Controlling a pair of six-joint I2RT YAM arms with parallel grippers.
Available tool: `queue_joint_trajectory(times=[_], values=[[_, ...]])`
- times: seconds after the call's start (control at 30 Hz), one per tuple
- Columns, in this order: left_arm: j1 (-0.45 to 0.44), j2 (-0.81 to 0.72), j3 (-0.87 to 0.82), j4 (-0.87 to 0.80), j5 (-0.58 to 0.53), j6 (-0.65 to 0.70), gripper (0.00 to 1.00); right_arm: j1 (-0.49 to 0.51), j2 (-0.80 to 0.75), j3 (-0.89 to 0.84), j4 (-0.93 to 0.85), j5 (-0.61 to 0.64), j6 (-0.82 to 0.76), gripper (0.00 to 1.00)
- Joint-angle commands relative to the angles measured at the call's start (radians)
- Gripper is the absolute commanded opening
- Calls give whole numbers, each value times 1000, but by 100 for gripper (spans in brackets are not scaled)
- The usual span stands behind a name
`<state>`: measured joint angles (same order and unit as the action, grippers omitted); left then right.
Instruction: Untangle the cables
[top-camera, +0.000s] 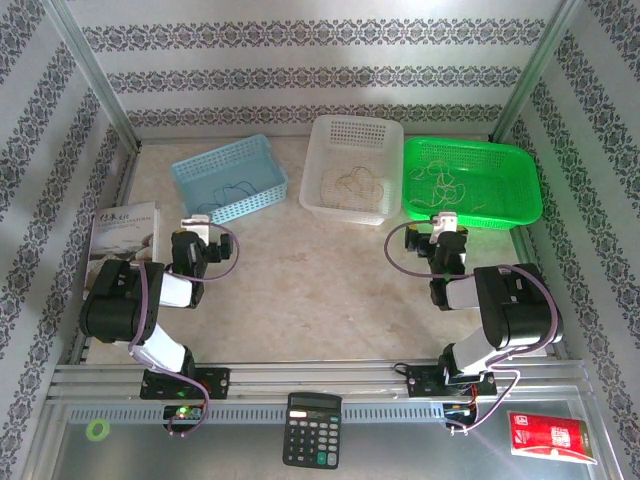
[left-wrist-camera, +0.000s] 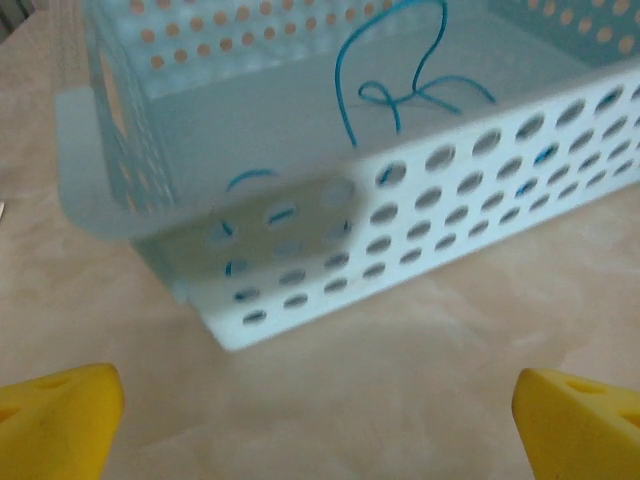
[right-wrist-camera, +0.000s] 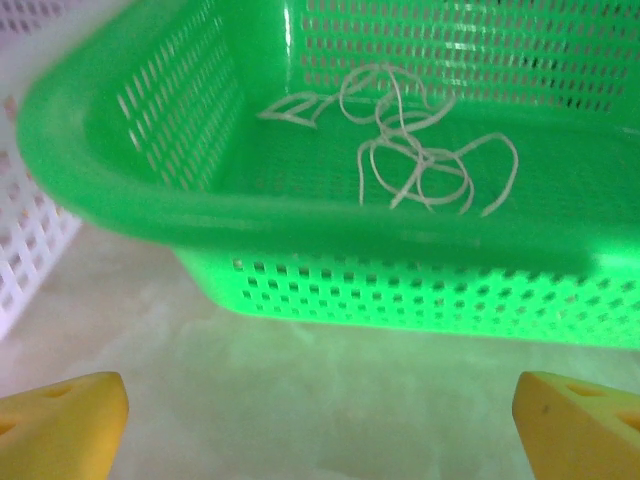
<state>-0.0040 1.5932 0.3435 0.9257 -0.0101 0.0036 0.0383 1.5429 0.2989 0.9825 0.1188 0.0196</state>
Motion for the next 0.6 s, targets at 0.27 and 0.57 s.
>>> queue_joint_trajectory(times=[0.27, 0.57], values=[[6, 2, 38, 36, 30, 0, 100, 0, -11, 66, -10, -2, 14, 98], [6, -1, 43, 25, 54, 10, 100, -21, -9, 78, -32, -74, 16, 98]])
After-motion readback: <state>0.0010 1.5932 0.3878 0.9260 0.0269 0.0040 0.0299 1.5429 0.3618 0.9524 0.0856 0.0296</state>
